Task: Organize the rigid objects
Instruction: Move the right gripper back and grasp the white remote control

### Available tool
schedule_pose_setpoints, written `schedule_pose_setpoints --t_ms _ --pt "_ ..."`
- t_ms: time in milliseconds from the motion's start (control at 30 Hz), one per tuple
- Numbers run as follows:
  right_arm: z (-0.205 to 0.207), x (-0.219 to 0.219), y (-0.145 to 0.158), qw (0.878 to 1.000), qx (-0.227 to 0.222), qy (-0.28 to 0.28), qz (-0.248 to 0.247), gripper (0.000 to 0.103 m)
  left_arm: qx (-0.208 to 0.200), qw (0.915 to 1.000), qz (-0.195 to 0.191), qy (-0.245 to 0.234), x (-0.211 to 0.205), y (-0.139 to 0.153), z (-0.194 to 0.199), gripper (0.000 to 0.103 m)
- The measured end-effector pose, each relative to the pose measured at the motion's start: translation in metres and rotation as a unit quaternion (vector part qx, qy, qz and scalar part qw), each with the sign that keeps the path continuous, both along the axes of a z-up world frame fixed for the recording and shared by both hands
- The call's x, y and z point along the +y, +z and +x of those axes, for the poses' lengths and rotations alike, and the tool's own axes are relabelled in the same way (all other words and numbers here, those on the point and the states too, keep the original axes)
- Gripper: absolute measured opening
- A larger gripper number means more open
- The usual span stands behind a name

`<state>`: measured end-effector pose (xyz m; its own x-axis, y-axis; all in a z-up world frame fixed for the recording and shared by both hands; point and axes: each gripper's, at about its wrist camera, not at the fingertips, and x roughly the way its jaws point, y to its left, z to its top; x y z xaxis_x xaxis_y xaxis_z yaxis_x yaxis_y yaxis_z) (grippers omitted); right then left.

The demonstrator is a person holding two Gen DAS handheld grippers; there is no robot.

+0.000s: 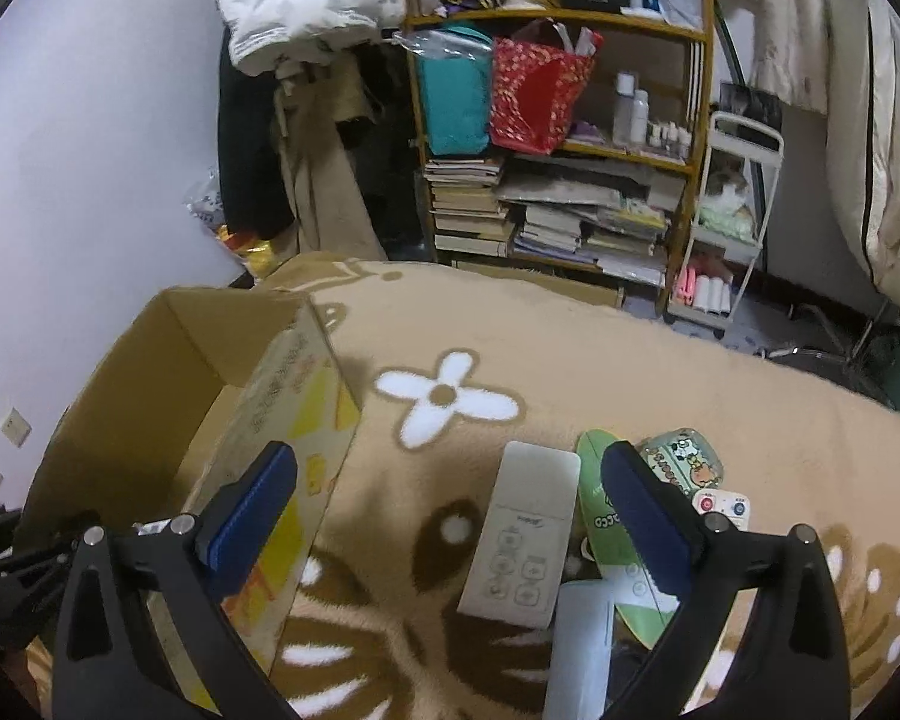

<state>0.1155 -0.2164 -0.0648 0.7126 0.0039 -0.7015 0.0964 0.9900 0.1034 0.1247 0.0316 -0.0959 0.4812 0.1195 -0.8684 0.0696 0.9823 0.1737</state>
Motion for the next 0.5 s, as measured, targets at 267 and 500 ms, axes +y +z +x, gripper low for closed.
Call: schedule_pose_setpoints --t_ms 267,500 --pt "0.016 -0.020 -0.023 0.999 0.026 -0.010 0.036 0.103 -0.002 1.0000 -0.002 -0.001 0.003 -0.001 -0.001 0.021" --pt "0.024 -0.028 -0.046 0.997 0.059 -0.016 0.047 0.095 -0.004 1.0000 0.003 -0.002 0.001 -0.002 -0.002 0.021"
